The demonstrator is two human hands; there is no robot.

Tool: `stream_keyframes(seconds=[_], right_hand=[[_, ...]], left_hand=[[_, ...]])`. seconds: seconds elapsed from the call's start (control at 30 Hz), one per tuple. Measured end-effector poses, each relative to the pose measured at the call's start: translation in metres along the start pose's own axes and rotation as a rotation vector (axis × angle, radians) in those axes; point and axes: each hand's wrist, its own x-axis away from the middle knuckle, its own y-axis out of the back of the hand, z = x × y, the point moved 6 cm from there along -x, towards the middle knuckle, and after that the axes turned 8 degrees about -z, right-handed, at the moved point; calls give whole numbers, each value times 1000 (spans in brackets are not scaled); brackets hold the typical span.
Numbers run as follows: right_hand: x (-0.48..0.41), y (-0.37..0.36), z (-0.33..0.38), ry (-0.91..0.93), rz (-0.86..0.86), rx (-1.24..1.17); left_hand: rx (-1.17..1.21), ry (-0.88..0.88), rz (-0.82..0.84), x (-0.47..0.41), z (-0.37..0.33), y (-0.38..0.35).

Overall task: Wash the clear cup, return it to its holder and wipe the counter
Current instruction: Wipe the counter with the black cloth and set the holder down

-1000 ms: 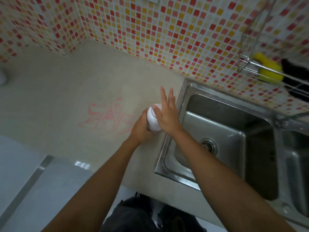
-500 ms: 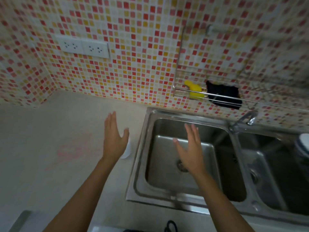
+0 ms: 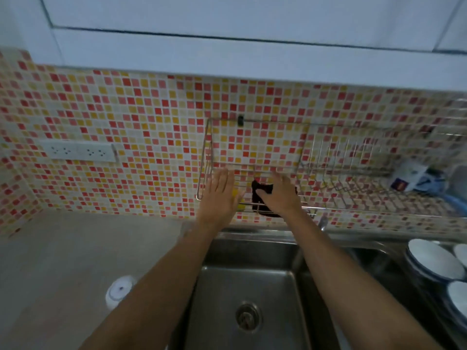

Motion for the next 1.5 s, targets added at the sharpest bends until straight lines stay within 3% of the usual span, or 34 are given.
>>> stream_keyframes(seconds=[0.1,0.27,0.4,0.53,0.77,0.97,1.07,1.17,1.3,1.5], right_hand=[[-16,-26,-12,-81,171,157],[-26,-35,-9,-111,259,258],[-35,-31,-10,-51,126,273],[-35,-36,-14,-37,-28,115],[-34,-29,-11,-20,-120,87],[-14,3,8,136,-398,-146],[6,28,10,73,-441,-521],[47,49,14,-21,-481,-815],[118,29,21,-34,-454,-994],[232,-117,32,-366,-141,-910]], left_hand=[[-123,1,-60,3,-2,-4],[-118,24,-58,3,-3,-4],[-87,38,-30,2,-1,-7],[-103,62,6,1,0,-11],[-129,47,32,2,-1,-11],[-79,36,61,4,0,-9],[64,-33,98,12,-1,2],[315,-24,-6,39,14,25],[438,118,-165,103,75,43],[533,403,63,228,208,19]])
